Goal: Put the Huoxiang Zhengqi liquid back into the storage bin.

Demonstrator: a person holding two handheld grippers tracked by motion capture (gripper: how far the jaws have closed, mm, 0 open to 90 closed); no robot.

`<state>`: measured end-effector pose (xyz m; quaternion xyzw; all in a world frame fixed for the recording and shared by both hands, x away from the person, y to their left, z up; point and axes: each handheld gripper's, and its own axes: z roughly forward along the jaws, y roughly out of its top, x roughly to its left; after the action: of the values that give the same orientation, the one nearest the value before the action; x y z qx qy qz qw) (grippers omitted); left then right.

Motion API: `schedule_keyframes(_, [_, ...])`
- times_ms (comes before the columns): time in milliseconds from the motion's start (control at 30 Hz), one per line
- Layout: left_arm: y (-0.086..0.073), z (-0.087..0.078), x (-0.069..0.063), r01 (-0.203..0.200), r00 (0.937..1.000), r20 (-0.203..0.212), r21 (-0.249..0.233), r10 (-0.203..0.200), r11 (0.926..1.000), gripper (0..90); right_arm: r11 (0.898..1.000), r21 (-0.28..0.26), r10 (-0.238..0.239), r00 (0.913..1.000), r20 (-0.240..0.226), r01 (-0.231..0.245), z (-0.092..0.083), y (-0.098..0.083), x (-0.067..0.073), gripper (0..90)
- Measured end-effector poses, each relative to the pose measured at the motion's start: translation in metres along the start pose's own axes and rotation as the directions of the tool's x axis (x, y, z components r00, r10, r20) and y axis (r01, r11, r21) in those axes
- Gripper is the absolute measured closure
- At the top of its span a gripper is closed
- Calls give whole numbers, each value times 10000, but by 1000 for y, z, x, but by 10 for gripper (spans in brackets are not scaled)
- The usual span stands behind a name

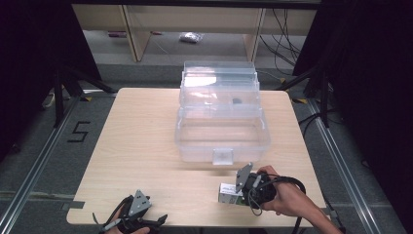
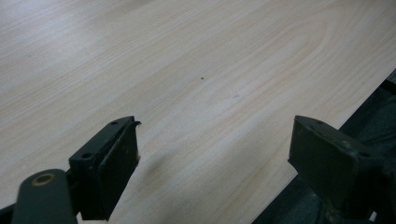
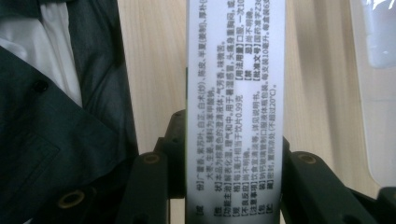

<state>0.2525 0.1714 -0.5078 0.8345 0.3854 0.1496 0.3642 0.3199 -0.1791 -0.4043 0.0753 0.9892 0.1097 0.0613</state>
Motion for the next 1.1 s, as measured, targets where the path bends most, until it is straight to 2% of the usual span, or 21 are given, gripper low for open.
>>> schedule_keyframes(33, [0, 1, 0, 98, 9999, 25, -46, -97, 9999, 152, 10000, -17, -39, 10000, -39, 39, -2, 1, -1, 644])
schedule_keyframes(67, [0, 0, 0, -48, 10000, -18, 37, 48, 10000, 152, 9999, 51, 104, 9999, 22, -104, -4, 1, -1, 644])
schedule_keyframes(167, [0, 0, -1, 76, 10000, -31, -3, -76, 10000, 152, 9993, -10, 363, 9993, -30, -363, -8, 3, -3, 644])
schedule_keyframes(200, [0, 0, 0, -18, 10000, -26, 24, 18, 10000, 152, 9997, -55, 227, 9997, 25, -227, -9, 4, -5, 644])
schedule_keyframes(233, [0, 0, 0, -54, 10000, -21, 47, 54, 10000, 152, 9992, -4, 412, 9992, 14, -412, -12, 5, -4, 644])
schedule_keyframes(267, [0, 0, 0, -42, 10000, -18, 38, 42, 10000, 152, 9998, 50, 183, 9998, 88, -184, -14, 5, -7, 644])
schedule_keyframes(333, [0, 0, -1, 48, 10000, -48, 3, -48, 10000, 152, 9997, -242, -13, 10000, 12, 13, -15, 6, -10, 643])
schedule_keyframes(400, [0, 0, -1, 36, 10000, -7, -43, -36, 10000, 152, 10000, -75, 64, 9999, 150, -63, -19, 6, -12, 643])
schedule_keyframes(433, [0, 0, 0, -44, 10000, -15, 45, 44, 10000, 152, 9994, -343, -73, 9999, 77, 75, -18, 7, -14, 643])
schedule_keyframes(533, [0, 0, -1, 97, 10000, -20, -18, -97, 10000, 152, 9997, -239, 22, 10000, 75, -21, -22, 8, -16, 643])
schedule_keyframes(567, [0, 0, -1, 28, 10000, -38, 9, -28, 10000, 152, 9997, -193, -170, 9998, 113, 172, -23, 8, -19, 644])
schedule_keyframes(600, [0, 0, -1, 54, 10000, -15, -53, -54, 10000, 152, 9989, -138, 441, 9990, 116, -439, -25, 8, -15, 644])
schedule_keyframes(667, [0, 0, 0, -67, 10000, -32, 58, 68, 10000, 152, 9998, -187, 97, 9998, 151, -95, -28, 8, -20, 644])
schedule_keyframes(733, [0, 1, -1, 118, 9999, -34, -29, -118, 9999, 152, 9996, -177, 208, 9997, 125, -206, -30, 9, -20, 644])
schedule_keyframes(800, [0, 0, -1, 38, 10000, -41, 7, -38, 10000, 152, 9991, -92, 418, 9989, 217, -416, -34, 9, -22, 645])
schedule_keyframes(900, [0, 1, -1, 114, 9999, -2, -57, -114, 9999, 152, 10000, -21, 40, 9997, 259, -40, -39, 10, -27, 648])
schedule_keyframes(967, [0, 0, 0, -101, 9999, -89, 78, 102, 9999, 152, 9998, -193, -33, 9996, 270, 38, -41, 11, -30, 648])
schedule_keyframes(1000, [0, 0, 0, -68, 9999, -115, 61, 68, 10000, 152, 9997, -105, -231, 9993, 307, 235, -42, 11, -33, 649])
schedule_keyframes(1033, [0, 0, 0, -68, 9999, -115, 61, 68, 10000, 152, 9997, -105, -231, 9993, 307, 235, -42, 11, -33, 649])
schedule_keyframes(1067, [0, 0, 0, -56, 10000, -1, 36, 56, 10000, 152, 9996, -119, 248, 9994, 246, -245, -45, 11, -31, 649])
schedule_keyframes(1100, [0, 1, 0, 92, 10000, -7, -50, -92, 9999, 152, 9999, -111, -52, 9993, 367, 56, -48, 12, -36, 649])
